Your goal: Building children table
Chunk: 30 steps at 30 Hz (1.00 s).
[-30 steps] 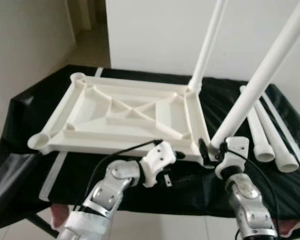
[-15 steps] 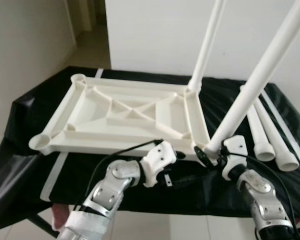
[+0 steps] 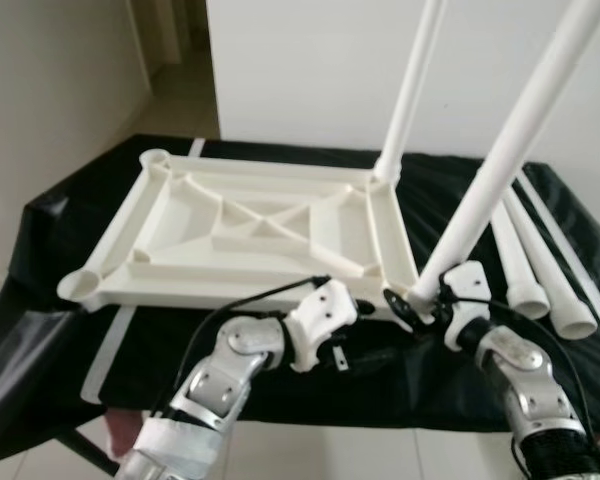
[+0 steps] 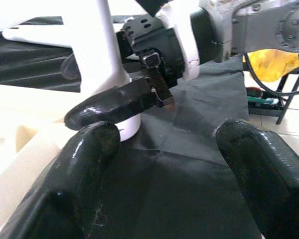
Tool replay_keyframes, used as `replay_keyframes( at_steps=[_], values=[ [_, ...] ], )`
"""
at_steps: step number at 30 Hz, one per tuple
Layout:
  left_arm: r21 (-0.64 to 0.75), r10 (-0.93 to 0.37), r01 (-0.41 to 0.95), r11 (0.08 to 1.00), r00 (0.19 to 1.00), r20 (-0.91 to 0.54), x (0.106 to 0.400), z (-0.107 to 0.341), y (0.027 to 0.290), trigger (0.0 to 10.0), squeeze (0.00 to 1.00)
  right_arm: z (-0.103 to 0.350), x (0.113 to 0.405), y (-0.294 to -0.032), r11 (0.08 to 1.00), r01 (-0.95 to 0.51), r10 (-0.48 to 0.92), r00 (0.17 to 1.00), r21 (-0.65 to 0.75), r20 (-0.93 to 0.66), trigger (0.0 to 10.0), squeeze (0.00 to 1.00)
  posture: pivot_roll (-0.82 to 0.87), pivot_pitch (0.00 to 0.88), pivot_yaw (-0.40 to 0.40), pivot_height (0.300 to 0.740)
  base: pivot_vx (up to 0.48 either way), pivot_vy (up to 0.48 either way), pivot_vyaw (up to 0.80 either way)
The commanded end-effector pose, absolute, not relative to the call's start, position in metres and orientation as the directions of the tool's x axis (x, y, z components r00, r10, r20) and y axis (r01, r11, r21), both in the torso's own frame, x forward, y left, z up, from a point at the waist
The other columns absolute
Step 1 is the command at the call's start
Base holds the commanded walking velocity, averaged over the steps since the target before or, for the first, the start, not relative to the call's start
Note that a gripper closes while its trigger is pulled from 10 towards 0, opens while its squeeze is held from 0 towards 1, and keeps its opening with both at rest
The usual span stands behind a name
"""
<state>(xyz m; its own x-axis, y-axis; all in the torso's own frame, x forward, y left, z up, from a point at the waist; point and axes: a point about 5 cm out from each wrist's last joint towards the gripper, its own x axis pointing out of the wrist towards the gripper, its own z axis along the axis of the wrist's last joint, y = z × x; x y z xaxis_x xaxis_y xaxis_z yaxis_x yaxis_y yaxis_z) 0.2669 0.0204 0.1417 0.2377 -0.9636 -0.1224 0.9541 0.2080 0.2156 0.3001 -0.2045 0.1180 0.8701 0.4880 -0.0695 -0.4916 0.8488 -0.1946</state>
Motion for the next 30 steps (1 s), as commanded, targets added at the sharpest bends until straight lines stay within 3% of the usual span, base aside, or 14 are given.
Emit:
replay_keyframes(
  at_steps=[1, 7, 8, 9, 10, 12, 22, 23, 30],
  values=[
    [0.207, -0.959, 0.954, 0.217, 0.248, -0.137, 0.267, 0.136, 0.020, 10.0, 0.00, 0.117, 0.302, -0.204, 0.835, -0.508, 0.502, 0.861, -0.214, -0.085, 10.0, 0.00, 0.02, 0.000, -0.026, 0.740, 0.000, 0.000, 0.00],
    [0.216, -0.955, 0.951, 0.220, 0.255, -0.152, 0.268, 0.134, 0.021, 10.0, 0.00, 0.119, 0.306, -0.206, 0.831, -0.513, 0.508, 0.857, -0.214, -0.078, 9.7, 0.00, 0.02, 0.000, -0.028, 0.740, 0.000, 0.000, 0.00],
    [0.216, -0.954, 0.951, 0.222, 0.257, -0.153, 0.269, 0.133, 0.021, 10.0, 0.00, 0.120, 0.306, -0.206, 0.830, -0.513, 0.510, 0.857, -0.217, -0.077, 7.1, 0.00, 0.02, 0.000, -0.030, 0.740, 0.000, 0.000, 0.00],
    [0.215, -0.953, 0.950, 0.224, 0.260, -0.156, 0.269, 0.132, 0.021, 10.0, 0.00, 0.120, 0.306, -0.207, 0.828, -0.515, 0.513, 0.855, -0.220, -0.074, 3.3, 0.00, 0.02, 0.000, -0.032, 0.740, 0.000, 0.000, 0.00],
    [0.215, -0.953, 0.950, 0.224, 0.260, -0.156, 0.269, 0.132, 0.021, 10.0, 0.00, 0.120, 0.306, -0.207, 0.828, -0.515, 0.513, 0.855, -0.220, -0.074, 3.3, 0.00, 0.02, 0.000, -0.032, 0.740, 0.000, 0.000, 0.00],
    [0.213, -0.950, 0.950, 0.229, 0.266, -0.161, 0.269, 0.129, 0.021, 10.0, 0.00, 0.121, 0.306, -0.207, 0.825, -0.520, 0.518, 0.852, -0.220, -0.068, 0.0, 0.00, 0.02, 0.000, -0.031, 0.740, 0.000, 0.000, 0.00],
    [0.212, -0.944, 0.950, 0.230, 0.271, -0.188, 0.266, 0.119, 0.022, 10.0, 0.00, 0.113, 0.302, -0.210, 0.840, -0.507, 0.501, 0.862, -0.194, -0.084, 0.0, 0.00, 0.03, 0.000, -0.033, 0.740, 0.000, 0.000, 0.00],
    [0.212, -0.943, 0.950, 0.231, 0.272, -0.190, 0.266, 0.119, 0.023, 10.0, 0.00, 0.111, 0.301, -0.211, 0.855, -0.488, 0.481, 0.873, -0.172, -0.087, 10.0, 0.00, 0.03, 0.000, -0.033, 0.740, 0.000, 0.000, 0.00],
    [0.210, -0.944, 0.950, 0.229, 0.270, -0.192, 0.264, 0.118, 0.024, 10.0, 0.00, 0.110, 0.301, -0.207, 0.903, -0.408, 0.402, 0.913, -0.133, -0.071, 10.0, 0.00, 0.03, 0.000, -0.032, 0.740, 0.000, 0.000, 0.00]
  ],
)
